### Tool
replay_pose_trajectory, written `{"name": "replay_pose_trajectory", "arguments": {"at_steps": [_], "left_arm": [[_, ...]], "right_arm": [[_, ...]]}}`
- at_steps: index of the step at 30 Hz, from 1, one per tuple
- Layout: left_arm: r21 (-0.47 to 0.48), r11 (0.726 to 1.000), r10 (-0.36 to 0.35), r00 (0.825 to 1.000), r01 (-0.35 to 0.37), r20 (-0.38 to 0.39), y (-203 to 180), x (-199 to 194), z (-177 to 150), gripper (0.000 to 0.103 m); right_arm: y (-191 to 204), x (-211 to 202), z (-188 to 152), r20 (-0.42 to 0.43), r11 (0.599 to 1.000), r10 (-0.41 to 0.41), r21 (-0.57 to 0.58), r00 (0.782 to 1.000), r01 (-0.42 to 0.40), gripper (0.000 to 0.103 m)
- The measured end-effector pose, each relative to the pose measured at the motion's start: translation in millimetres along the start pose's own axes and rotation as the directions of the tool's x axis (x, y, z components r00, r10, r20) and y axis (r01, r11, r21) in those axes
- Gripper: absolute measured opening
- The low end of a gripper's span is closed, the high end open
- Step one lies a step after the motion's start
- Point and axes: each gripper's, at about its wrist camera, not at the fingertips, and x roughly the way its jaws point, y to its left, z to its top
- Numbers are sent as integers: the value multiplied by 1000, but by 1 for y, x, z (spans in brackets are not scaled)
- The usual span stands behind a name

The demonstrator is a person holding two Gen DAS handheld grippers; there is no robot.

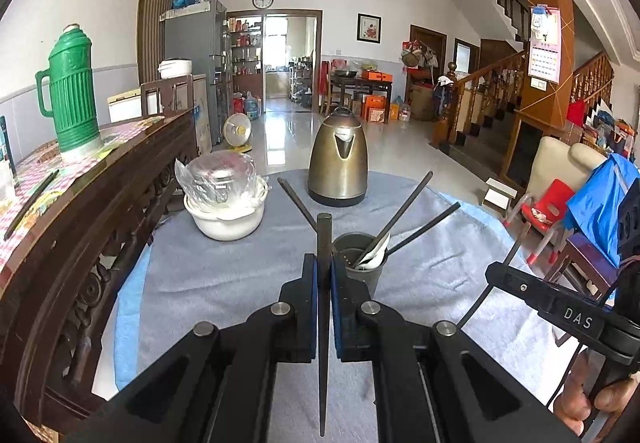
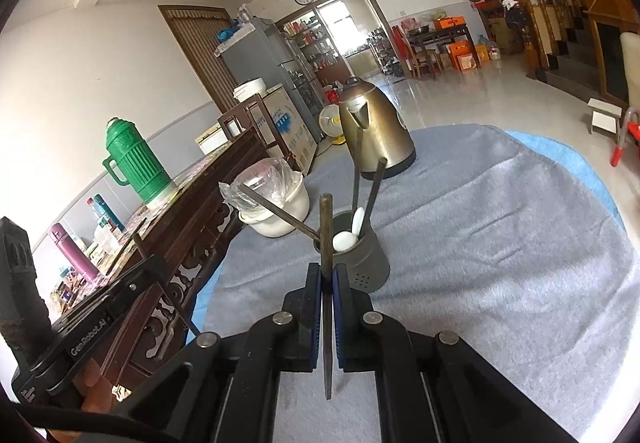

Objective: Organize utensils
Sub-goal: 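Carry both upright chopsticks over the grey utensil cup, then lower the chopsticks into the grey cup and open both tools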

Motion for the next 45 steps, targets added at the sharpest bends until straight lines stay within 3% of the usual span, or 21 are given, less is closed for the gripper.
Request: {"name": "replay_pose_trajectory", "arguments": {"at_steps": [18, 31, 39, 45], "left_arm": [[-10, 995, -100, 995, 101, 29, 16, 20, 66, 6], [-41, 993, -100, 978, 109, 182, 10, 45, 123, 6], [-69, 993, -73, 965, 93, 251, 4, 72, 129, 6], [-84, 993, -58, 963, 83, 262, 2, 95, 120, 7]], "right_arm": [[50, -10, 73, 82, 989, -12, -146, 997, 24, 6], [72, 16, 134, 149, 982, -36, -177, 988, 62, 6], [78, 49, 152, 195, 967, -112, -205, 974, 153, 6], [69, 77, 149, 177, 959, -156, -207, 972, 192, 6]]}}
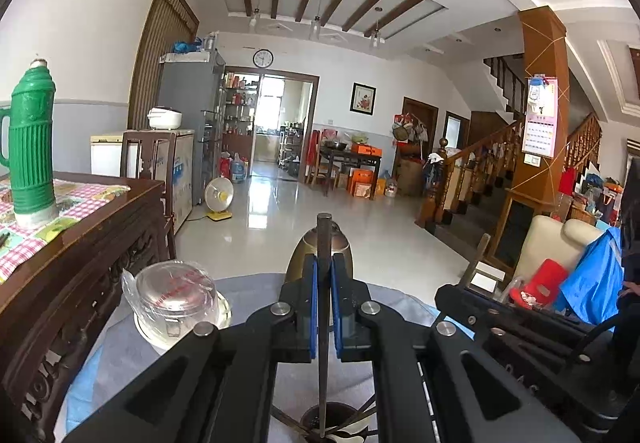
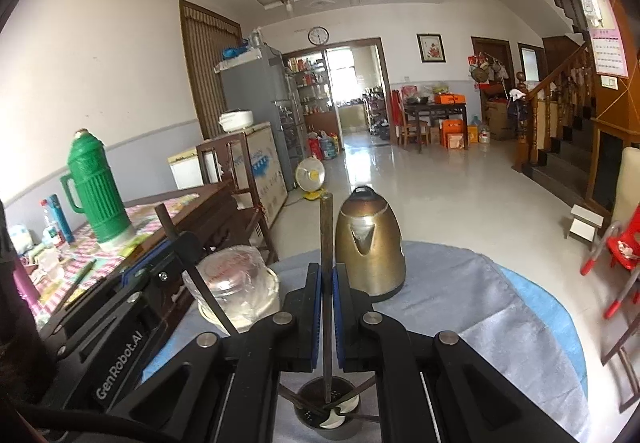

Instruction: Organize utensils

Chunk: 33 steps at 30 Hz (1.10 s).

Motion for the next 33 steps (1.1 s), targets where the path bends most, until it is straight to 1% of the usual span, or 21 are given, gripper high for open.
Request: {"name": "replay_pose_trajectory", "arguments": {"at_steps": [3, 7, 13, 15, 17, 19, 20, 22, 24, 25, 26, 28, 30, 31, 33], "left_arm": [[-21, 1000, 5, 1000, -5, -7, 4, 8, -9, 7], [-20, 1000, 15, 1000, -15, -17, 4, 15, -22, 7], [-22, 1000, 16, 997, -17, -74, 9, 23, -42, 7], [-9, 1000, 28, 996, -29, -89, 9, 21, -47, 7], [-4, 1000, 28, 994, -29, -105, 12, 15, -50, 7], [-3, 999, 34, 994, -35, -105, 16, 4, -51, 8], [1, 999, 40, 994, -40, -99, 18, -2, -51, 11], [8, 998, 62, 994, -62, -85, 24, -18, -49, 20], [13, 996, 93, 993, -93, -75, 28, -32, -49, 33], [15, 994, 109, 991, -108, -76, 30, -41, -49, 36], [15, 993, 117, 990, -116, -80, 32, -46, -50, 41], [26, 990, 141, 986, -139, -95, 33, -57, -52, 50], [45, 986, 167, 980, -163, -107, 30, -69, -56, 61], [57, 983, 180, 977, -175, -111, 28, -75, -59, 63], [88, 975, 214, 970, -205, -113, 21, -88, -64, 71]], "right_arm": [[-6, 15, -6, -22, 1000, -12, 21, 1000, 12, 6], [-9, 29, -13, -41, 999, -24, 35, 999, 25, 6], [-10, 46, -19, -88, 999, -21, 45, 996, 25, 7], [-12, 51, -22, -119, 998, -3, 59, 993, 10, 8], [-16, 54, -25, -159, 996, 36, 81, 987, -23, 8], [-21, 53, -27, -182, 994, 56, 104, 982, -37, 8], [-24, 51, -29, -185, 992, 71, 120, 980, -49, 8], [-31, 43, -30, -179, 988, 84, 139, 980, -59, 8], [-38, 36, -29, -168, 987, 85, 152, 982, -59, 8], [-40, 30, -29, -162, 984, 91, 164, 983, -64, 9], [-42, 22, -30, -154, 981, 99, 180, 983, -71, 9], [-44, 9, -32, -147, 978, 110, 194, 983, -80, 9], [-42, -5, -35, -136, 975, 117, 204, 984, -88, 9], [-41, -11, -36, -131, 974, 121, 206, 984, -92, 9], [-41, -30, -43, -119, 973, 124, 208, 985, -97, 9]]}}
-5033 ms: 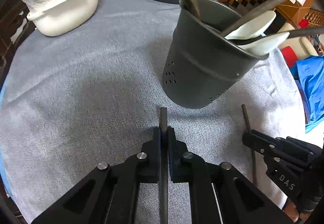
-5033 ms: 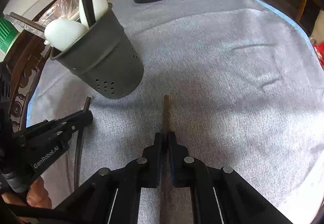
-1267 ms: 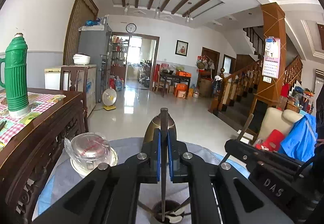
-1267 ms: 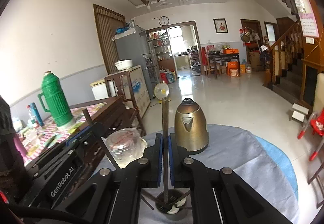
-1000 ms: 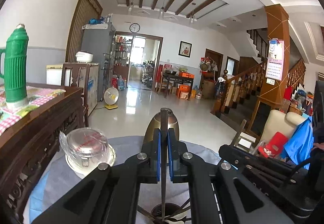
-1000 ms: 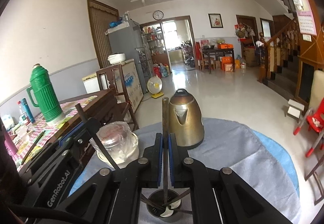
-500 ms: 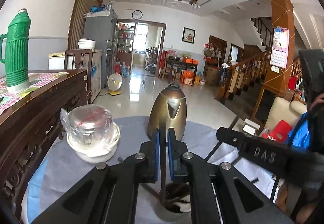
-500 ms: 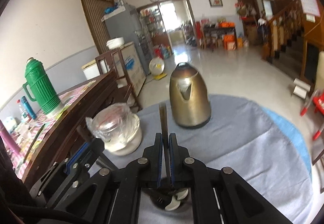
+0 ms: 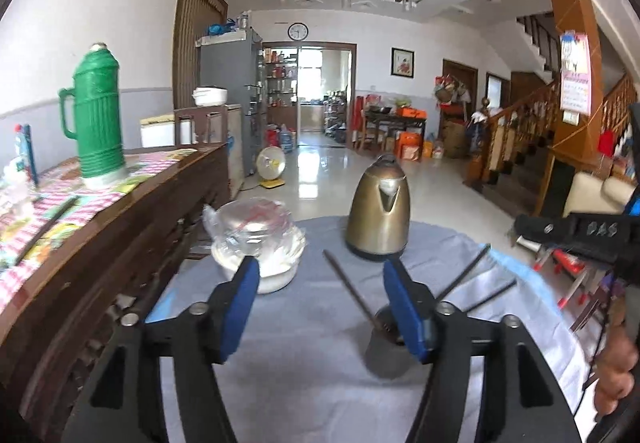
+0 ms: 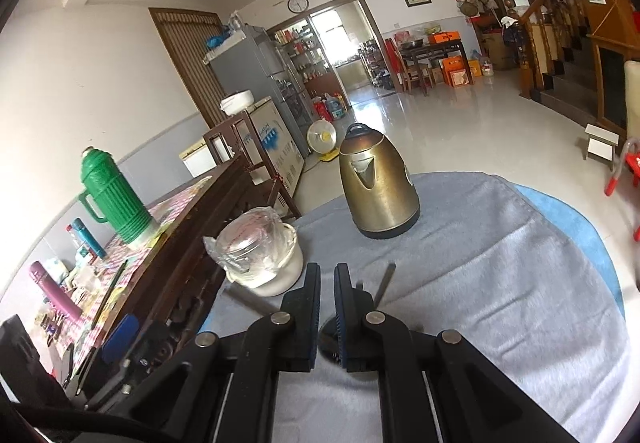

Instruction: Organize utensils

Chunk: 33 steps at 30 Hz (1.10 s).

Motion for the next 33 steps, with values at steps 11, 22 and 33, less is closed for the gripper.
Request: {"name": "replay_pose_trajectory", "arguments": {"at_steps": [11, 22, 33], "left_arm": [[110, 985, 133, 991, -135, 23, -13, -67, -27, 87], [118, 978, 172, 985, -174, 30, -23, -110, -44, 88], [105, 971, 216, 976, -216, 4, -19, -139, -52, 90]], "right_arm": [[-17, -77, -59, 34, 999, 0, 45, 999, -1, 30], [-37, -131, -106, 46, 996, -86, 7, 995, 85, 30], [-38, -173, -137, 56, 995, -95, -19, 994, 96, 30]]}}
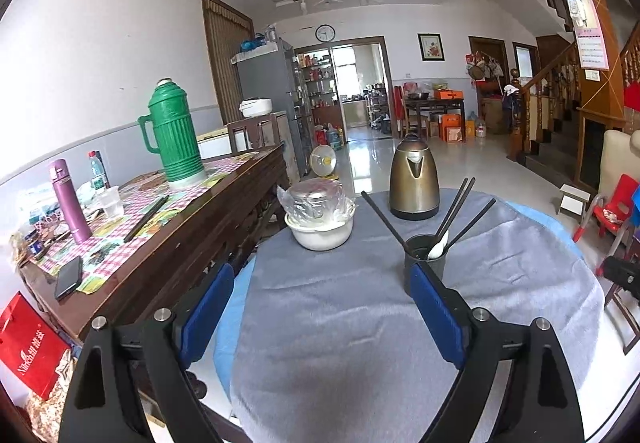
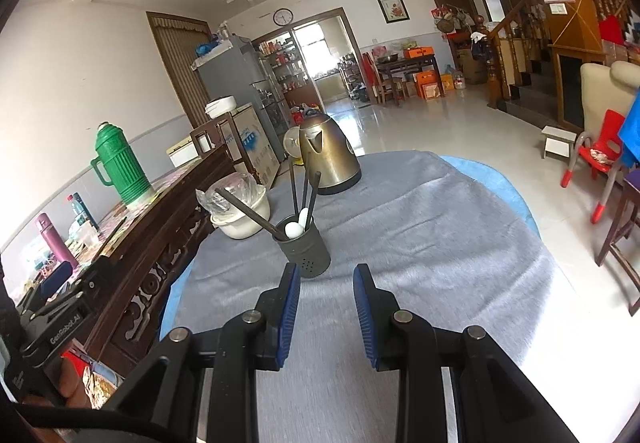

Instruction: Organize utensils

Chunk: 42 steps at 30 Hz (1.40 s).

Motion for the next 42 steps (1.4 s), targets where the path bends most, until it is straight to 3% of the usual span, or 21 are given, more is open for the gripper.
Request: {"name": "replay_pose_trajectory", "arguments": {"at_steps": [17, 19, 20, 21, 31, 42], "left_arm": [[-11, 999, 35, 999, -35, 21, 11, -48, -6, 91], [-9, 999, 33, 999, -33, 22, 12, -49, -7, 92], [-10, 999, 36, 999, -36, 21, 12, -49, -7, 93], [-11, 999, 38, 999, -38, 18, 12, -49, -8, 93], [-20, 999, 38, 999, -39, -23, 21, -41, -20, 93], [-62, 997, 39, 999, -41, -32, 40, -36, -27, 94]], "right_arm": [[1, -58, -15, 70, 999, 45, -9, 997, -44, 33], [3, -64, -18, 79, 999, 42, -14, 996, -41, 49], [3, -65, -19, 84, 999, 42, -15, 996, -41, 66], [4, -67, -21, 102, 999, 41, -16, 994, -40, 71], [18, -56, -33, 100, 999, -5, -51, 995, 10, 71], [36, -51, -38, 72, 997, 0, -81, 997, 6, 71]]}}
